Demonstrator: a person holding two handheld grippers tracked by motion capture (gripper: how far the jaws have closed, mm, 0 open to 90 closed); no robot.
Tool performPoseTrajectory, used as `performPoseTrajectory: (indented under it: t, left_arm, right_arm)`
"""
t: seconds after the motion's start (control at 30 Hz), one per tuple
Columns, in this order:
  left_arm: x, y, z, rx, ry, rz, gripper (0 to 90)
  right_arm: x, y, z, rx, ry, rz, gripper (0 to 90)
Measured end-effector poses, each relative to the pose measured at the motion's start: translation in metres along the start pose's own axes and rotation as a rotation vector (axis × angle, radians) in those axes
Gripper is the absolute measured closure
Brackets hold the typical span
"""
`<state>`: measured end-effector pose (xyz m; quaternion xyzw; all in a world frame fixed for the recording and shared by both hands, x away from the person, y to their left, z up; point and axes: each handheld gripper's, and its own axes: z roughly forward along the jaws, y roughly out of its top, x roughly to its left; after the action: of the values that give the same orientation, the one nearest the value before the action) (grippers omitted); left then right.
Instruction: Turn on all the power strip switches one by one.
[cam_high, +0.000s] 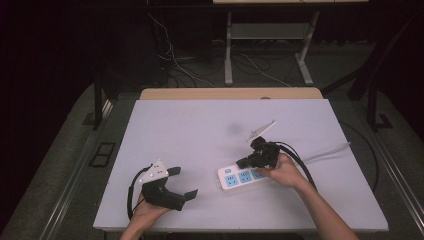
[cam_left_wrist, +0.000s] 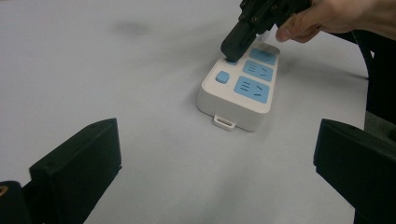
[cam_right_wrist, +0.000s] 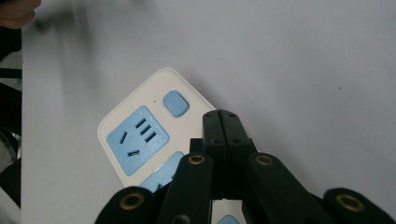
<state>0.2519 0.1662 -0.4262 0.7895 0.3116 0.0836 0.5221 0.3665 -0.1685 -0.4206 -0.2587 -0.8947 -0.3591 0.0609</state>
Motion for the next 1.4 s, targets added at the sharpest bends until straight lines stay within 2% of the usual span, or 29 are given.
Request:
performPoseTrajectory:
  t: [0.13, 0.27, 0.43, 0.63, 0.87, 1.07, 1.4]
  left_arm:
    - [0.0, 0.0, 0.001, 0.002, -0.002, 0.001, 0.0]
    - [0.0, 0.0, 0.0, 0.002, 0.002, -0.001, 0.0]
    - [0.001, 0.0, 0.0, 0.0, 0.002, -0.002, 0.0]
    - [0.002, 0.0, -0.001, -0.002, 0.001, -0.004, 0.0]
    - [0.002, 0.0, -0.001, -0.003, 0.0, -0.004, 0.0]
    - [0.002, 0.0, -0.001, -0.005, -0.002, -0.004, 0.0]
    - [0.001, 0.0, 0.0, -0.005, -0.003, -0.005, 0.0]
  right_arm:
    - [0.003, 0.0, 0.001, 0.006, -0.018, -0.011, 90.0]
    - [0.001, -0.002, 0.0, -0.012, -0.004, -0.001, 90.0]
    - [0.002, -0.002, 0.0, -0.009, -0.009, -0.003, 90.0]
    - [0.002, -0.003, 0.001, -0.016, 0.034, 0.028, 90.0]
    - [0.004, -0.002, -0.001, -0.007, 0.01, 0.024, 90.0]
    - [0.007, 0.0, -0.009, -0.026, 0.014, 0.012, 90.0]
    - [0.018, 0.012, -0.02, -0.026, 0.017, -0.021, 90.0]
